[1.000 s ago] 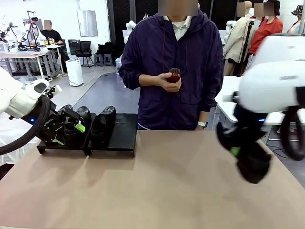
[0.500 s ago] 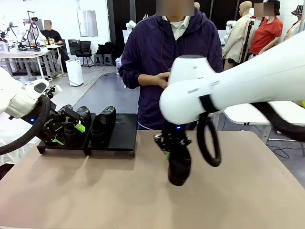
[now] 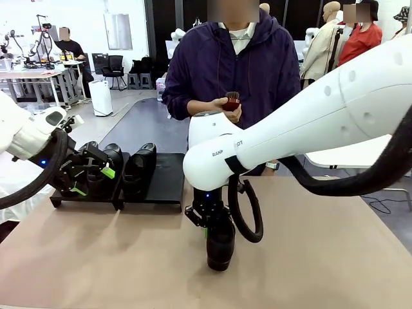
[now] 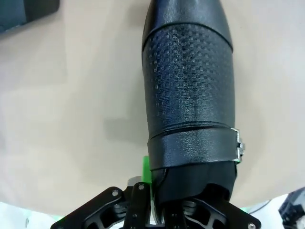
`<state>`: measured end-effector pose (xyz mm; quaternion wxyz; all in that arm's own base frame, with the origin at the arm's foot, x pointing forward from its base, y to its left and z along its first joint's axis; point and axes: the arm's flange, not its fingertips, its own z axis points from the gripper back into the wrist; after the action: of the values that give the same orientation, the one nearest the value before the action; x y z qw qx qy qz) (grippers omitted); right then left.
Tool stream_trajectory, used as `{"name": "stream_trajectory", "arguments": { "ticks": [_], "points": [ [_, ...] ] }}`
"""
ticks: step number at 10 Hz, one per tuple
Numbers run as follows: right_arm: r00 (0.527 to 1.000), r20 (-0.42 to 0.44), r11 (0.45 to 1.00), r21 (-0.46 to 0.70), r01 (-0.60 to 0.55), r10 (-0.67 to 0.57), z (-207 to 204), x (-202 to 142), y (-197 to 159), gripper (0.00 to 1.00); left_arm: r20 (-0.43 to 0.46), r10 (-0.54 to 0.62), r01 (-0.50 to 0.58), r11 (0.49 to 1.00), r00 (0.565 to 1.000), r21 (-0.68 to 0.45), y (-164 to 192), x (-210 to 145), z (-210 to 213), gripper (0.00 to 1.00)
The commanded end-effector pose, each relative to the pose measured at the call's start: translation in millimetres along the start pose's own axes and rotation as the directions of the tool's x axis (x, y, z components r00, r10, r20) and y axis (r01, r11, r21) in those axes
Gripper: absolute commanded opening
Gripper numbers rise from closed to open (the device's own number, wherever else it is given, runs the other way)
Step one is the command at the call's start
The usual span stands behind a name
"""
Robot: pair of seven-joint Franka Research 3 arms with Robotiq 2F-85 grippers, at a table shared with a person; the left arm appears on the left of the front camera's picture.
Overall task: Organize the shoes by placing them on the stand.
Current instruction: Pick up one Shoe and place it in the middle of the table.
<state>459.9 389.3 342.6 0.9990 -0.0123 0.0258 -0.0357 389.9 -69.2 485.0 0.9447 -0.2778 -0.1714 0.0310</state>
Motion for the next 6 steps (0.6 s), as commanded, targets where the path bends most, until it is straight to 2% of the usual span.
{"name": "stream_trajectory", "arguments": {
  "ticks": [1,6],
  "points": [
    [1.0,0.0,1.0,-0.024,0.017,-0.017,11,2,6,0.0,-0.008,0.006,-0.006,1.0,1.0,0.003,1,0,2,1.0],
    [1.0,-0.004,1.0,-0.008,0.001,-0.001,0,1,2,0.0,-0.008,0.006,-0.006,1.0,1.0,0.003,1,0,2,1.0]
  ]
}}
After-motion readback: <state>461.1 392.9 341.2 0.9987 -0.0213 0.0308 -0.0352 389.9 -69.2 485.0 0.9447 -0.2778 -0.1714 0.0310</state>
